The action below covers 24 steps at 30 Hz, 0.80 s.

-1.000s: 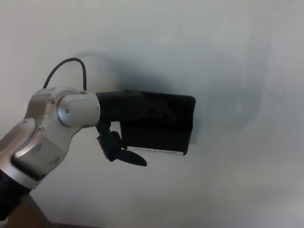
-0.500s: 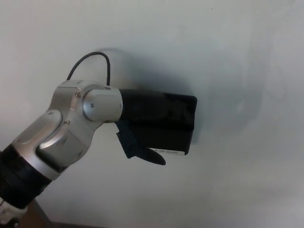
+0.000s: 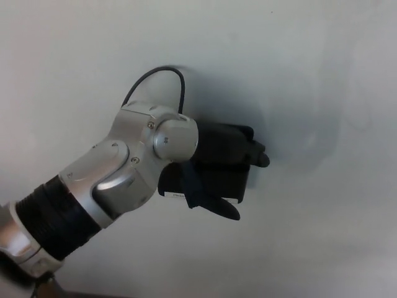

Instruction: A magnetic marker holder is on the left hand side of the white board, the robot put the index and middle finger into the opening of the container and pull off the magnetic holder and hand it to a human on the left hand side.

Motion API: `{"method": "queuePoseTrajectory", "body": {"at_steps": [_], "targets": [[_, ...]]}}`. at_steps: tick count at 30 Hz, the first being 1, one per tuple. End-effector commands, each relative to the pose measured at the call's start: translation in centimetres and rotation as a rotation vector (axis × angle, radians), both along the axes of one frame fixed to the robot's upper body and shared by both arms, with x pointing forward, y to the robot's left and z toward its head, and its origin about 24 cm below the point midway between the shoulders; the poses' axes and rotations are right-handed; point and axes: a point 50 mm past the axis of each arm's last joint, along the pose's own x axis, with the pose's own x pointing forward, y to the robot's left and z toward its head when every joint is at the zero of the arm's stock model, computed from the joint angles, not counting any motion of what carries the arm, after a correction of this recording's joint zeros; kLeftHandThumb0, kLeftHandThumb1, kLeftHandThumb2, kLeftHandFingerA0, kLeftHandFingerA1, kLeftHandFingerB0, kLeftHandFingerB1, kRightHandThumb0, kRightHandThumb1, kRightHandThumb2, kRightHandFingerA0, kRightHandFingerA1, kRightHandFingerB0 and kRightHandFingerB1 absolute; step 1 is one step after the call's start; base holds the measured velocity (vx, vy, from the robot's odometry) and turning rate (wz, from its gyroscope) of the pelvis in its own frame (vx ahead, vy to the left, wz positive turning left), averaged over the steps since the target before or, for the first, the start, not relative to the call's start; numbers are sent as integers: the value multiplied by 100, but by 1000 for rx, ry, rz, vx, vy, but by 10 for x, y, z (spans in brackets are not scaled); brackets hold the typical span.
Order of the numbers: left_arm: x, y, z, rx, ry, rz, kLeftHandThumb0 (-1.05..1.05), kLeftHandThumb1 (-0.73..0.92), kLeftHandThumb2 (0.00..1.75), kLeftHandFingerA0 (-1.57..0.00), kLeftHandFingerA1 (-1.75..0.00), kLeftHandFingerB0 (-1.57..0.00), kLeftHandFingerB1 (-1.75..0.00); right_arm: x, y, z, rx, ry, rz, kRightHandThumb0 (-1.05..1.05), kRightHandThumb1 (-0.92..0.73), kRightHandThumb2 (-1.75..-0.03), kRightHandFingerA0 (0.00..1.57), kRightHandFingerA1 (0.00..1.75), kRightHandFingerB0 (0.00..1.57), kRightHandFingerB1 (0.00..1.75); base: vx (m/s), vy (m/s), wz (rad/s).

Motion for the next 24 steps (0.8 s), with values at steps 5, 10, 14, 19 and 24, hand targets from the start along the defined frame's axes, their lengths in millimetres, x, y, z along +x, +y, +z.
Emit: {"method": "queuePoseTrajectory", "body": {"at_steps": [5, 10, 14, 19, 24], "targets": [[8, 15, 2, 96, -16, 47, -105, 56, 96, -62, -58, -9, -22, 4, -5, 2, -25, -13, -8, -64, -84, -65, 69, 52, 60, 47, 0, 0, 0], [9, 23, 14, 71, -26, 53, -105, 56, 95, -62, -58, -10, -25, 5, -6, 3, -33, -19, -3, -65, -83, -65, 69, 52, 61, 47, 0, 0, 0], [9, 30, 30, 44, -54, 53, -98, 52, 93, -71, -61, -10, -29, 5, -6, 2, -38, -14, -3, -65, -83, -65, 69, 53, 61, 48, 0, 0, 0], [7, 35, 46, -11, -64, 48, -96, 52, 93, -61, -57, -10, -26, 5, -7, 2, -40, -12, -2, -63, -83, -65, 71, 54, 62, 47, 0, 0, 0], [6, 38, 61, -27, -81, 53, -105, 58, 96, -51, -51, -11, -21, 5, -6, 2, -41, -6, -2, -64, -84, -65, 73, 57, 61, 47, 0, 0, 0]]}}
